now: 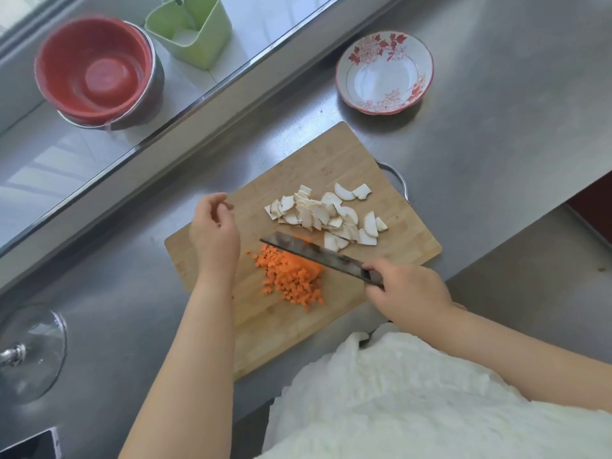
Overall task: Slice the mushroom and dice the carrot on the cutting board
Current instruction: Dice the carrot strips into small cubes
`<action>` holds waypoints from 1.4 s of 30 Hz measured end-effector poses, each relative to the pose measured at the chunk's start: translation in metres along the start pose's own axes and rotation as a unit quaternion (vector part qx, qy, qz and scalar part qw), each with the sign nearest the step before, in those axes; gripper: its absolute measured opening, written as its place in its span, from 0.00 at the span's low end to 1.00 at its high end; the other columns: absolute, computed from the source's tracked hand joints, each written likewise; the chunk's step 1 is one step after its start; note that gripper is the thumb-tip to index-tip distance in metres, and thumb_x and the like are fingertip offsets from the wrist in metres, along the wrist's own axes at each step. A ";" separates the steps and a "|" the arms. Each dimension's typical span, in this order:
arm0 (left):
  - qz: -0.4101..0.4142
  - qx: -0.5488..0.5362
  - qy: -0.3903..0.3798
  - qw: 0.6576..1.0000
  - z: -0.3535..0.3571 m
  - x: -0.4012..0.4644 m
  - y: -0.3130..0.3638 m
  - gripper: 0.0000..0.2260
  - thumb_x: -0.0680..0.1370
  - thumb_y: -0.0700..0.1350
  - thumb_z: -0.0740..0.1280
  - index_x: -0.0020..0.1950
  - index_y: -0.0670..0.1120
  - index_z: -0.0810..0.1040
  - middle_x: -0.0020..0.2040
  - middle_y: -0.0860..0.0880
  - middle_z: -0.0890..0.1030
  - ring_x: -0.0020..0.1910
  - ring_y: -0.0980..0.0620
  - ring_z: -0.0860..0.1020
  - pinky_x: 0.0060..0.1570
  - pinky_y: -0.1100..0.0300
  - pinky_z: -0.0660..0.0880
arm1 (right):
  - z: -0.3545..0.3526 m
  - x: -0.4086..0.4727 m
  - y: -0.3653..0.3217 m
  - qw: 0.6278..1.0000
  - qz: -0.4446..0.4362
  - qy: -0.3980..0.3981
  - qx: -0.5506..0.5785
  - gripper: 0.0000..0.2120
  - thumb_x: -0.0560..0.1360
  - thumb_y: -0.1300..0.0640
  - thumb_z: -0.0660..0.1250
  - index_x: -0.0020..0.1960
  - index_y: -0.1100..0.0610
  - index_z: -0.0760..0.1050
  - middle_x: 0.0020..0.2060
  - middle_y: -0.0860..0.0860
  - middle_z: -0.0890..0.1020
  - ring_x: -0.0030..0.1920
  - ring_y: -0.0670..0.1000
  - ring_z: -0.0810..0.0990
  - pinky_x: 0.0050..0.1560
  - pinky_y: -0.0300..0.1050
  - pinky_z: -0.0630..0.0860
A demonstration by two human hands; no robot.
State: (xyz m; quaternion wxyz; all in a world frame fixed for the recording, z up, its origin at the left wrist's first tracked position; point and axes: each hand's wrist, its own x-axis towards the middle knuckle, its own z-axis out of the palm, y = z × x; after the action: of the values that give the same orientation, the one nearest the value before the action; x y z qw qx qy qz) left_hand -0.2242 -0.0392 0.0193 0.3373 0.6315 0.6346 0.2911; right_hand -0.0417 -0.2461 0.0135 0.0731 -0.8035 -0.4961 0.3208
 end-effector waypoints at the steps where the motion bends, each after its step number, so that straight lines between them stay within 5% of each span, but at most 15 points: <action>1: -0.030 -0.020 0.016 0.999 0.005 -0.008 -0.006 0.09 0.81 0.41 0.56 0.54 0.51 0.75 0.46 0.54 0.79 0.44 0.56 0.79 0.49 0.58 0.76 | -0.003 0.002 0.004 0.999 0.026 0.006 0.028 0.14 0.78 0.49 0.58 0.63 0.44 0.71 0.40 0.46 0.81 0.41 0.52 0.78 0.37 0.43 0.71; 4: -0.049 0.064 -0.091 0.993 0.026 -0.047 -0.023 0.11 0.82 0.47 0.58 0.63 0.49 0.73 0.56 0.51 0.79 0.56 0.54 0.78 0.59 0.51 0.74 | -0.009 0.008 0.015 0.992 0.072 0.028 0.096 0.11 0.78 0.50 0.58 0.58 0.46 0.74 0.36 0.45 0.80 0.37 0.50 0.76 0.33 0.42 0.67; 7: 0.076 0.300 -0.272 0.911 0.049 -0.077 -0.038 0.33 0.76 0.59 0.66 0.76 0.47 0.59 0.74 0.49 0.63 0.74 0.49 0.60 0.72 0.52 0.59 | -0.010 0.013 0.022 0.987 0.085 0.049 0.125 0.07 0.78 0.50 0.59 0.53 0.48 0.74 0.30 0.45 0.75 0.31 0.45 0.71 0.29 0.41 0.63; 10: 0.110 0.383 -0.287 0.871 0.062 -0.081 -0.042 0.43 0.74 0.61 0.68 0.79 0.46 0.49 0.78 0.48 0.53 0.77 0.49 0.51 0.75 0.53 0.49 | -0.010 0.013 0.022 0.987 0.085 0.047 0.127 0.08 0.77 0.50 0.59 0.54 0.46 0.74 0.31 0.44 0.76 0.35 0.48 0.75 0.34 0.42 0.69; 13: 0.108 0.394 -0.285 0.867 0.067 -0.077 -0.044 0.45 0.73 0.57 0.71 0.79 0.46 0.47 0.78 0.47 0.54 0.77 0.48 0.53 0.74 0.54 0.52 | -0.008 0.010 0.019 0.990 0.076 0.034 0.117 0.11 0.77 0.50 0.60 0.58 0.45 0.75 0.33 0.43 0.77 0.39 0.50 0.77 0.36 0.43 0.70; 18: 0.058 0.298 -0.262 0.916 0.059 -0.069 -0.042 0.43 0.72 0.56 0.73 0.78 0.50 0.50 0.75 0.49 0.61 0.73 0.49 0.61 0.69 0.52 0.61 | -0.005 0.008 0.017 0.992 0.061 0.019 0.104 0.12 0.78 0.50 0.59 0.60 0.44 0.75 0.32 0.40 0.75 0.37 0.46 0.74 0.31 0.34 0.64; 21: 0.010 0.201 -0.250 0.947 0.050 -0.067 -0.038 0.42 0.71 0.56 0.74 0.77 0.57 0.52 0.73 0.54 0.62 0.71 0.52 0.64 0.66 0.49 0.68 | -0.005 0.008 0.015 0.992 0.067 0.015 0.103 0.13 0.78 0.49 0.59 0.61 0.44 0.74 0.34 0.41 0.77 0.38 0.47 0.76 0.32 0.38 0.67; 28: -0.053 -0.020 -0.121 0.991 0.008 -0.071 -0.045 0.35 0.72 0.53 0.74 0.74 0.56 0.60 0.72 0.55 0.63 0.68 0.56 0.65 0.64 0.59 0.64 | 0.002 0.009 -0.006 0.991 0.070 -0.008 0.114 0.12 0.78 0.49 0.60 0.60 0.47 0.74 0.37 0.42 0.79 0.41 0.49 0.78 0.36 0.43 0.69; 31: -0.099 -0.064 -0.048 0.992 -0.015 -0.076 -0.059 0.32 0.73 0.51 0.73 0.73 0.54 0.62 0.72 0.53 0.64 0.70 0.55 0.66 0.68 0.58 0.64 | 0.010 0.007 -0.021 0.990 0.063 -0.053 0.118 0.09 0.78 0.49 0.59 0.55 0.49 0.75 0.37 0.45 0.80 0.41 0.51 0.78 0.37 0.45 0.72; 35: -0.013 -0.009 -0.025 1.000 -0.043 -0.083 -0.087 0.28 0.73 0.53 0.72 0.70 0.50 0.67 0.66 0.51 0.68 0.68 0.55 0.69 0.68 0.60 0.65 | 0.025 0.008 -0.050 0.983 0.061 -0.120 0.122 0.11 0.79 0.50 0.59 0.38 0.48 0.68 0.29 0.46 0.73 0.34 0.50 0.73 0.29 0.42 0.64; 39: -0.220 -0.154 -0.022 0.963 -0.047 -0.080 -0.085 0.18 0.76 0.54 0.70 0.63 0.50 0.72 0.55 0.53 0.79 0.61 0.53 0.76 0.68 0.51 0.69 | 0.044 0.007 -0.074 0.978 0.072 -0.140 0.140 0.08 0.78 0.50 0.59 0.41 0.48 0.71 0.29 0.46 0.72 0.33 0.49 0.72 0.31 0.43 0.65; 42: -0.407 -0.317 0.021 0.856 -0.048 -0.062 -0.076 0.22 0.77 0.59 0.67 0.63 0.46 0.70 0.58 0.49 0.79 0.58 0.50 0.78 0.68 0.52 0.69 | 0.054 0.003 -0.087 0.978 0.081 -0.131 0.142 0.07 0.78 0.49 0.60 0.44 0.49 0.74 0.29 0.47 0.73 0.34 0.50 0.74 0.32 0.44 0.66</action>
State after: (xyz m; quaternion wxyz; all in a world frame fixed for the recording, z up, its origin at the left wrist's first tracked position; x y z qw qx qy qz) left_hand -0.3103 -0.1007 -0.0083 0.5941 0.1694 0.7154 0.3264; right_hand -0.1376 -0.2114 0.0081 0.0947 -0.7735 -0.3841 0.4951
